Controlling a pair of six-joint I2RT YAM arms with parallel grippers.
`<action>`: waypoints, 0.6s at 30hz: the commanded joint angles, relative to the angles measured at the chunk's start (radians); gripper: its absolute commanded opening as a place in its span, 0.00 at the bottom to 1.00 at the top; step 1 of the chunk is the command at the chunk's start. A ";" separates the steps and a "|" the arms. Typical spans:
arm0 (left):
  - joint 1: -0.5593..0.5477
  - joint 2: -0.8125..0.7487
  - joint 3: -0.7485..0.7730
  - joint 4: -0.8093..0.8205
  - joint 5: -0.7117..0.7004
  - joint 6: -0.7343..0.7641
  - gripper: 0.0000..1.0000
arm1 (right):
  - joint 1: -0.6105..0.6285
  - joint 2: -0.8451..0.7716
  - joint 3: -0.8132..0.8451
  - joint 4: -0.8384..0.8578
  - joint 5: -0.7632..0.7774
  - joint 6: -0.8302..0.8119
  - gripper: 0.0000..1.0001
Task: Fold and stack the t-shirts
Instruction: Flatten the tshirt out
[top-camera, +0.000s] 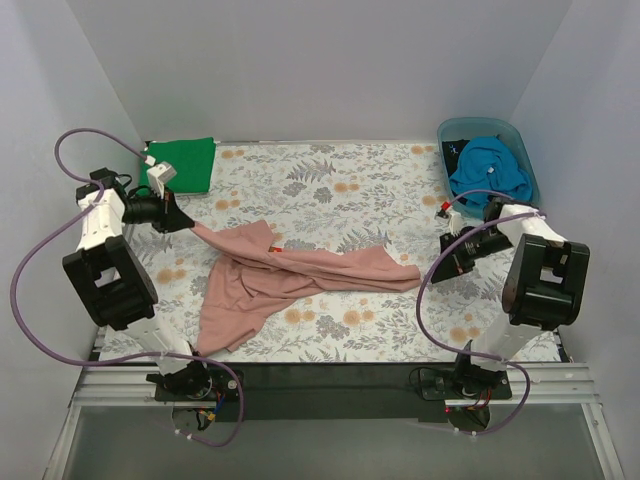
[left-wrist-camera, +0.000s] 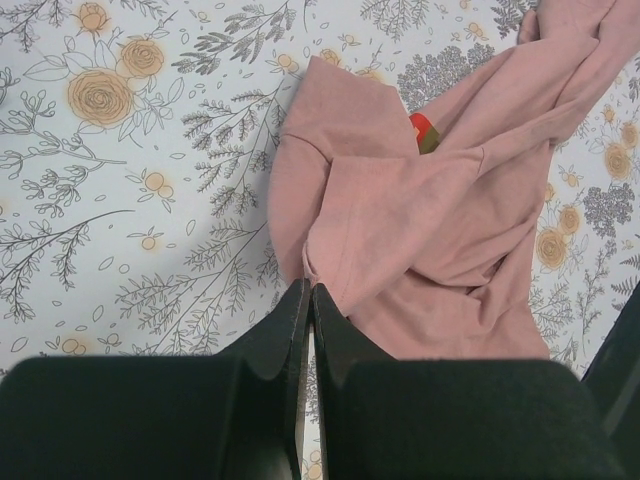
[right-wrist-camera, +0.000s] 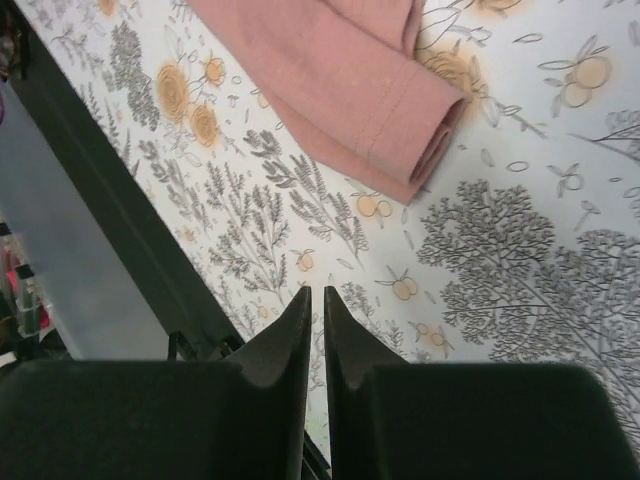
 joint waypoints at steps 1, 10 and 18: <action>0.001 0.016 0.017 0.028 0.011 -0.011 0.00 | 0.004 -0.071 0.058 0.063 0.008 0.030 0.17; -0.015 0.062 0.040 0.053 0.006 -0.049 0.00 | 0.316 -0.292 -0.057 0.407 0.379 0.050 0.22; -0.034 0.065 0.036 0.074 0.003 -0.063 0.00 | 0.421 -0.174 -0.069 0.482 0.454 0.087 0.18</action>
